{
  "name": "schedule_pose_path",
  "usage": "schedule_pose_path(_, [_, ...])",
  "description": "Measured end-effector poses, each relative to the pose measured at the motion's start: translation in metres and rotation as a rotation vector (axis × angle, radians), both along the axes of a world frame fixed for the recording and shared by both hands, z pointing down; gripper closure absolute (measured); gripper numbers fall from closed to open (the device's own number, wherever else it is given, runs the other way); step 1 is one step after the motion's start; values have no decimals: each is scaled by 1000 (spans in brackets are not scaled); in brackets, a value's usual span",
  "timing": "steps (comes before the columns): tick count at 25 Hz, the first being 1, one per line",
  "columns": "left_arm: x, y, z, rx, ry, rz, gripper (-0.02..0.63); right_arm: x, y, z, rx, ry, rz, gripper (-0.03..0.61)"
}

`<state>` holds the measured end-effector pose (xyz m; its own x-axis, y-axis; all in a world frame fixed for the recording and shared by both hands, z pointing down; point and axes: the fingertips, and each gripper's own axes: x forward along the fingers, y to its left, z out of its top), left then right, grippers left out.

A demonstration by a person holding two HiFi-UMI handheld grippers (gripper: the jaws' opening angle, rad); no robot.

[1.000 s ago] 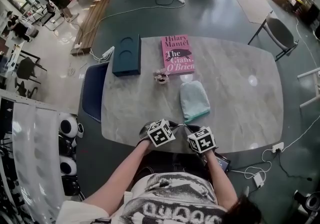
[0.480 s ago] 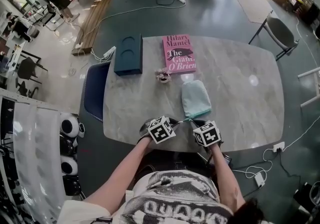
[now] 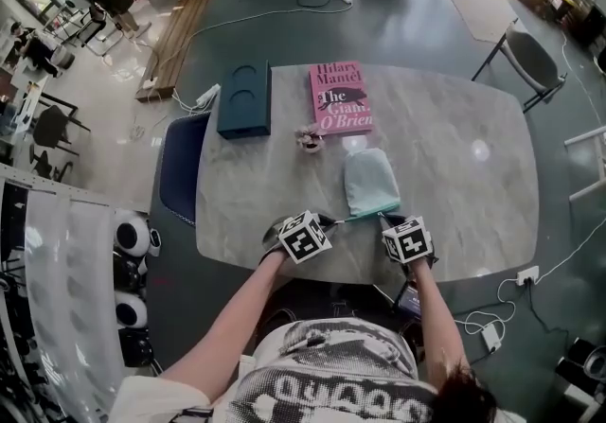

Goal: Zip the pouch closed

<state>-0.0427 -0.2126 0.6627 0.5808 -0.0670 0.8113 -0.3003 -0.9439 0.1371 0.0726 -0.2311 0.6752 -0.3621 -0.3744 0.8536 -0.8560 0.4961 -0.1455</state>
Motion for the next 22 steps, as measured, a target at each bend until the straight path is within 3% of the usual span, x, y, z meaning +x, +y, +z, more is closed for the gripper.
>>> schedule_pose_path(9, [-4,-5,6,2,-20,-13,601,41,-13,2,-2,51,62,573])
schedule_pose_path(18, [-3,-8,14,43,-61,-25,601,44,-16,2,23,9,123,572])
schedule_pose_path(22, [0,-5,15,32,-42,-67,598,45,-16,-2,43,-22,140,563])
